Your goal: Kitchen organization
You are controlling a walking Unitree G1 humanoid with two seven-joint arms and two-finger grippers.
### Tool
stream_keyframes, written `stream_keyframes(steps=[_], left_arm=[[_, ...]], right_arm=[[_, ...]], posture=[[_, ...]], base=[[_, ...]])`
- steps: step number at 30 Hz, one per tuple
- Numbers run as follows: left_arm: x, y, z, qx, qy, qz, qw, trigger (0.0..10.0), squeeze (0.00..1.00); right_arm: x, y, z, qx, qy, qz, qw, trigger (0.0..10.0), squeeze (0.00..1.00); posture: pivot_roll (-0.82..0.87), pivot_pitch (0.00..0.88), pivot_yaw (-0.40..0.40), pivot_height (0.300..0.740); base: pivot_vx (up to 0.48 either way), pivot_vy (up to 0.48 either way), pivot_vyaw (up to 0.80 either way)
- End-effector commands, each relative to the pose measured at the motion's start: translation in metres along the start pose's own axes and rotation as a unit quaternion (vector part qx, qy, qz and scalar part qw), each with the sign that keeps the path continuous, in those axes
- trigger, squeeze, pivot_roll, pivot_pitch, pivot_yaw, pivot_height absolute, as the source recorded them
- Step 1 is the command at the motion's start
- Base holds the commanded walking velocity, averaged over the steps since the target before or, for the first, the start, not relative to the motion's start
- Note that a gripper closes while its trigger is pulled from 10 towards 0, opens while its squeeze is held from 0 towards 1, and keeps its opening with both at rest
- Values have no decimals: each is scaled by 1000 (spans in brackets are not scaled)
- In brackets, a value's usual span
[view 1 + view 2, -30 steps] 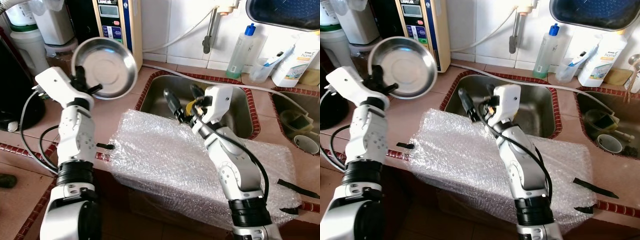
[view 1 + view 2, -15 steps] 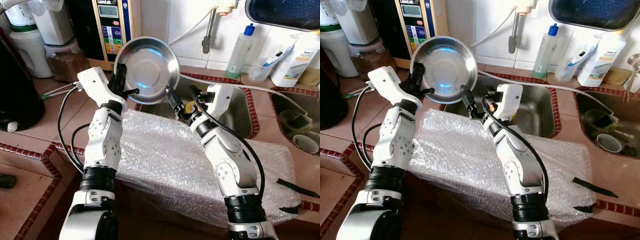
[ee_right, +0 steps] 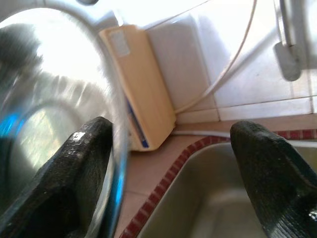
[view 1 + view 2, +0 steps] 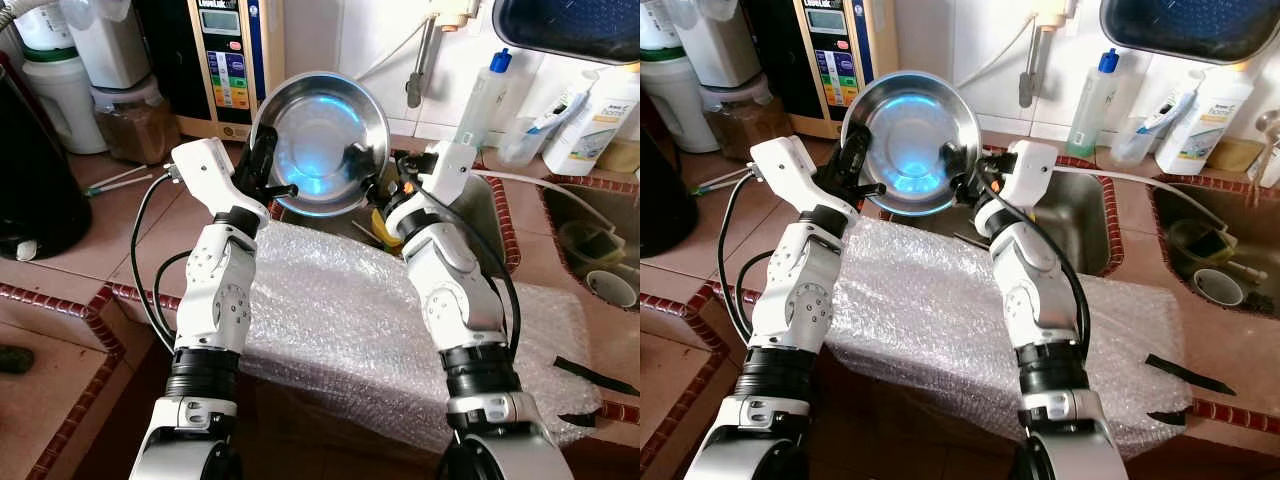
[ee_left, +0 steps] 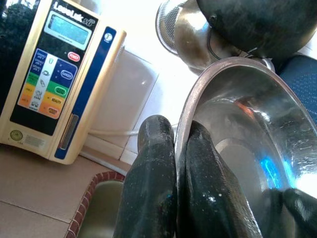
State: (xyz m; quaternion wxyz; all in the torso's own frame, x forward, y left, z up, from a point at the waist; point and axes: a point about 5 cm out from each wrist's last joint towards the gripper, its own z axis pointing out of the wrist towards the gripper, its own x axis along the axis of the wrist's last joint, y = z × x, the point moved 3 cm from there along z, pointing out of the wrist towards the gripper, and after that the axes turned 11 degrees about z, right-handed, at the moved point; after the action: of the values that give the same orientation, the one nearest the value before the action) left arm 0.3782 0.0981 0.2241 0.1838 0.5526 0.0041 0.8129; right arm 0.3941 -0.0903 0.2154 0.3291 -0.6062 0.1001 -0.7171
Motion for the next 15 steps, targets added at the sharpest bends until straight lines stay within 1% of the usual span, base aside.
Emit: stream_keyframes(steps=[1,5,8,11,15], left_arm=[[6,1,0,-2,8,4,1000,0,0],[6,-4,-1,4,6,8,1000,0,0],[6,-5,-1,5,7,6,1000,0,0],[6,-6,-2,8,8,9,1000,0,0],[5,-7,-2,10,6,9,1000,0,0]], right_arm=[[7,6,4,-18,11,14,1000,0,0],[6,7,4,-15,11,9,1000,0,0],[4,10,1,-19,10,10,1000,0,0],[0,16,-2,-32,6,25,999,0,0],[-7,14,-3,-22,-16,26,999,0,0]], posture=[[78,0,-20,740],[71,0,-20,740],[69,0,-17,740],[65,0,-15,740],[56,0,-15,740]], base=[[0,0,0],[0,0,0],[0,0,0],[0,0,0],[0,0,0]])
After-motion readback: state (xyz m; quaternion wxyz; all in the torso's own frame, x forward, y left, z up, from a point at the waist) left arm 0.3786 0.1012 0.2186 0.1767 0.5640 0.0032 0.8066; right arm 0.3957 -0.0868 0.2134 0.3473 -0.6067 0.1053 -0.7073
